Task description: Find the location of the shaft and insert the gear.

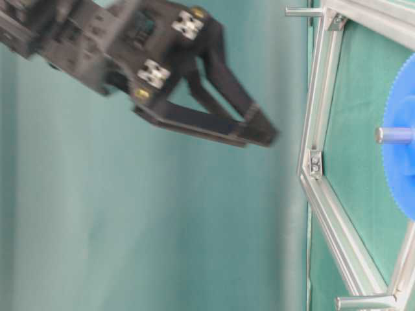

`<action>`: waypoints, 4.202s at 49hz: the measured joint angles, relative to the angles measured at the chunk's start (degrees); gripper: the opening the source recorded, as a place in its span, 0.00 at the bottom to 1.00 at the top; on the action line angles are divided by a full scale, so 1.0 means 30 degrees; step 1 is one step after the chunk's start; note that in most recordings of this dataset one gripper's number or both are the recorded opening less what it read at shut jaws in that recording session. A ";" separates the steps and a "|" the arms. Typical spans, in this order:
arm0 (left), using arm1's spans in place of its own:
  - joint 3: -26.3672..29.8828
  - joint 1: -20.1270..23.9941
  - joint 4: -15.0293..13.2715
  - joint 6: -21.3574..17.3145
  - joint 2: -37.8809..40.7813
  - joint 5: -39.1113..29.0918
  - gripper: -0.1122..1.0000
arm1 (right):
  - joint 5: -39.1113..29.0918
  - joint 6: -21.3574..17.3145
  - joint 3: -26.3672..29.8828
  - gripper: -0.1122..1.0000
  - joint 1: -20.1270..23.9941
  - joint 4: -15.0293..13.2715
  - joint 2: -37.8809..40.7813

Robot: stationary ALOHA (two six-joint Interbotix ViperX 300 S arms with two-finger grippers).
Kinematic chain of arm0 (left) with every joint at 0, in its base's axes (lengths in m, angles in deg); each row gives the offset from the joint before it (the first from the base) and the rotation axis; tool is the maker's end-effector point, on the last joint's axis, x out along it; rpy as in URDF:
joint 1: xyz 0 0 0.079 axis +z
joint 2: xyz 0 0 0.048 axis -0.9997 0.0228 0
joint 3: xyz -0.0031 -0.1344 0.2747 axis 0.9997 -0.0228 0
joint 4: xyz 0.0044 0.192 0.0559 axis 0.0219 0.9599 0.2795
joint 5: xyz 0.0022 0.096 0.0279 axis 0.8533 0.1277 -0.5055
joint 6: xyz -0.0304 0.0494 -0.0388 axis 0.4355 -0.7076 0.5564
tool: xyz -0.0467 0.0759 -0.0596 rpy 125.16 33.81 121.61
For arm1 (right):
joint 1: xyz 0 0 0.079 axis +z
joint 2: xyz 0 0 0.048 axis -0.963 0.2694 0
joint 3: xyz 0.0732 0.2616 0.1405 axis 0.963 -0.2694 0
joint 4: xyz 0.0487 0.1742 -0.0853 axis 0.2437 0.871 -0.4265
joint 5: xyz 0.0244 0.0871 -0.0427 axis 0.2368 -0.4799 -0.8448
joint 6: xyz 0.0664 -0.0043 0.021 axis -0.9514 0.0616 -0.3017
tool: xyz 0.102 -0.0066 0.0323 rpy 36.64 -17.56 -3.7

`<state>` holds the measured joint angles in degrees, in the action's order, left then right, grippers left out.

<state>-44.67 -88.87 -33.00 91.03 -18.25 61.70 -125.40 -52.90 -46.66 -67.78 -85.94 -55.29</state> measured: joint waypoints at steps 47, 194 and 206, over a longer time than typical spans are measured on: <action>0.0000 0.0000 0.0000 0.0000 -0.0410 -0.0322 0.12 | 0.6855 0.0000 -0.6416 0.88 0.0000 -0.0234 -0.6885; 0.0000 0.0029 0.0000 0.0000 -0.0410 -0.0352 0.12 | 0.8906 0.0029 -1.0283 0.88 -0.0117 -0.0264 -0.9844; 0.0000 0.0000 0.0000 0.0000 -0.0410 -0.0352 0.12 | 0.8877 0.0029 -1.0283 0.88 -0.0117 -0.0264 -0.9814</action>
<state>-44.67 -88.87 -33.00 91.03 -19.48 60.64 -98.76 -52.81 -77.51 -68.13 -86.73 -84.74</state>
